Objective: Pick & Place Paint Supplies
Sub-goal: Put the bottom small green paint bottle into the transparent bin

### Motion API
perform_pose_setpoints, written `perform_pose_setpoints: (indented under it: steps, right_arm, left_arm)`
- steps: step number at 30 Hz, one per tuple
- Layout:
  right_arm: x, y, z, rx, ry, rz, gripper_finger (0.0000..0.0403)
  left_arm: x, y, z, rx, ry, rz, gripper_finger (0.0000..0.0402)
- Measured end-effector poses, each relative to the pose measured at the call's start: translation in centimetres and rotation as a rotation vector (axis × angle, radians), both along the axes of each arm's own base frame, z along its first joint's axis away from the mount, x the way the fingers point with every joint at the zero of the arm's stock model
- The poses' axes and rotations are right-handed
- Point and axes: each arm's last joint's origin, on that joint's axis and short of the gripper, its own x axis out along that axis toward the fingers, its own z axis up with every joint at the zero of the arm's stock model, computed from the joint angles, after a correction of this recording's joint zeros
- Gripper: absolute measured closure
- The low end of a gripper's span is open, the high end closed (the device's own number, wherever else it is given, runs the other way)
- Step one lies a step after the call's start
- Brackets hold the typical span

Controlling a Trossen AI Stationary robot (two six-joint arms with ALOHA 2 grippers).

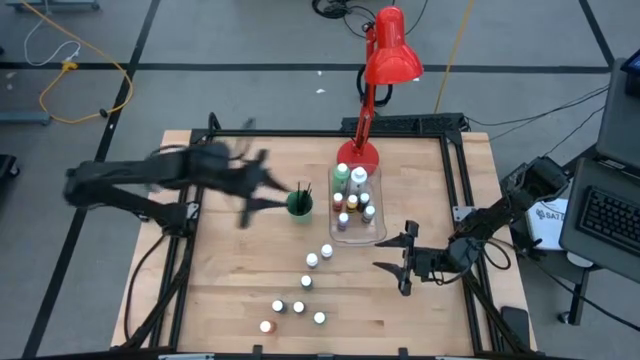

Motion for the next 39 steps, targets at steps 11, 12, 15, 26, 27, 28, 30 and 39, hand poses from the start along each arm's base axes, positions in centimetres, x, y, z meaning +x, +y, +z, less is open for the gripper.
perform_pose_setpoints:
  steps: [11,12,15,26,27,28,30,39]
  right_arm:
    - [2.3,-1.9,-0.7,0.14,0.022,0.268,0.019]
    - [2.7,-2.3,-0.8,0.163,0.023,0.271,0.019]
    - [4.1,-3.1,-1.1,0.208,0.043,0.234,0.019]
    - [11.2,-2.9,-2.1,0.168,0.116,0.305,0.0161]
    - [11.8,-2.7,-2.0,0.177,0.121,0.322,0.0158]
    - [12.4,-2.7,-2.0,0.187,0.134,0.322,0.0154]
    - [13.6,-2.7,-2.1,0.21,0.177,0.318,0.015]
    - [14.4,-0.1,-0.2,0.285,0.258,0.723,0.0145]
  left_arm:
    - [-9.8,-3.6,-11.3,-0.115,-0.13,0.02,0.0387]
    - [-9.9,-3.7,-12.7,-0.11,-0.148,0.026,0.0385]
    - [-10.0,-3.8,-16.2,-0.106,-0.177,0.054,0.0388]
    - [-10.4,-3.5,-20.5,-0.108,-0.195,0.097,0.0379]
    - [-10.4,-3.5,-20.5,-0.113,-0.195,0.098,0.0379]
    - [-10.4,-3.5,-20.5,-0.115,-0.194,0.098,0.0379]
    - [-10.4,-3.5,-20.5,-0.119,-0.193,0.099,0.0378]
    - [-10.5,-3.6,-21.0,-0.126,-0.14,0.076,0.0378]
